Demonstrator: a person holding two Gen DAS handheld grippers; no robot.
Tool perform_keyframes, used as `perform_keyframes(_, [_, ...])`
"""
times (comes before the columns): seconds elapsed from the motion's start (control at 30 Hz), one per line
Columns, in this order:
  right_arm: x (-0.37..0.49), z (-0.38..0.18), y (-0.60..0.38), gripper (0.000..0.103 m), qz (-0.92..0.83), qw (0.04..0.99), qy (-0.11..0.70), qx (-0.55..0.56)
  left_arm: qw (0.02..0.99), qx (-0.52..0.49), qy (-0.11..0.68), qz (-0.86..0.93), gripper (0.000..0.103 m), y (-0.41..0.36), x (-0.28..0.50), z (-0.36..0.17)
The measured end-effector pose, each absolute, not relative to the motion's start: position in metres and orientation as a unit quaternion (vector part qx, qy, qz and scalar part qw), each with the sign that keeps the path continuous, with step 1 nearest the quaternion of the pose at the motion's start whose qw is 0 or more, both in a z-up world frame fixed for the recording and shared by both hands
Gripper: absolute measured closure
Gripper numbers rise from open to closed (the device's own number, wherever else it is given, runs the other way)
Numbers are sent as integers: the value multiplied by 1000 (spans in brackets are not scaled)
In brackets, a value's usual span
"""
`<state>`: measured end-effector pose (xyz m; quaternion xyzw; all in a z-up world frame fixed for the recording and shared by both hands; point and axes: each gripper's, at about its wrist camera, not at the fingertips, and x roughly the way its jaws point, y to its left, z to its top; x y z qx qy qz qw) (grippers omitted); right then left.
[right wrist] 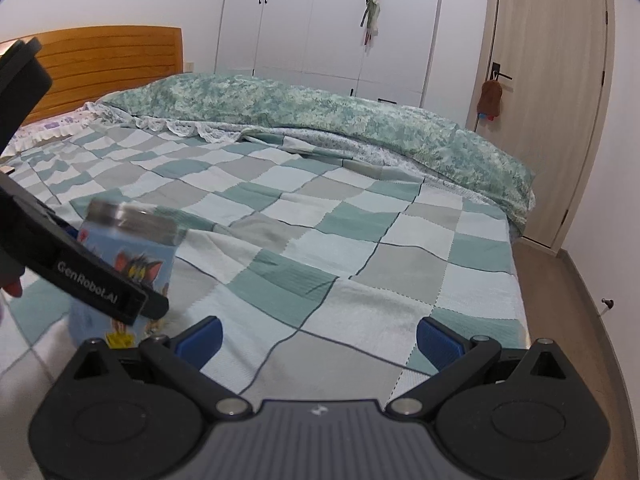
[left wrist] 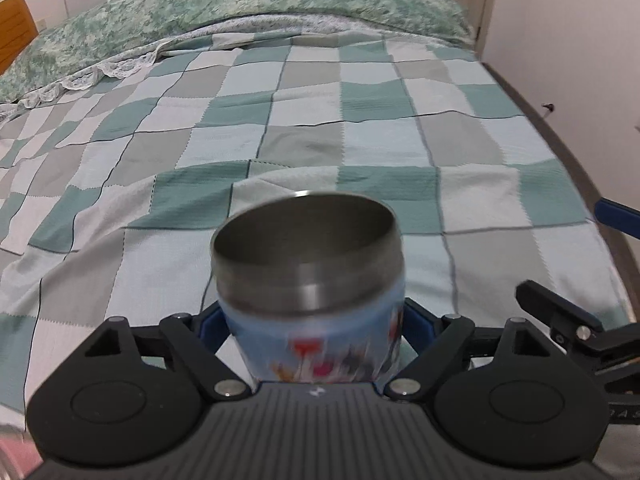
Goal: Flip cup upright
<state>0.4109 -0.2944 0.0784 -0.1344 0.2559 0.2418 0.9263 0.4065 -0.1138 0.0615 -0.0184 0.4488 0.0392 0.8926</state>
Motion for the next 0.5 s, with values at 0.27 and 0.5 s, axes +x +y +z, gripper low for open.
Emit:
perform_keyframes(0.27, [336, 113, -296, 0, 227, 930, 249, -147, 902, -26, 430, 3, 17, -118, 333, 96])
perform_keyframes(0.5, [260, 131, -298, 0, 215, 931, 252, -154, 904, -23, 426, -25, 17, -108, 251, 118])
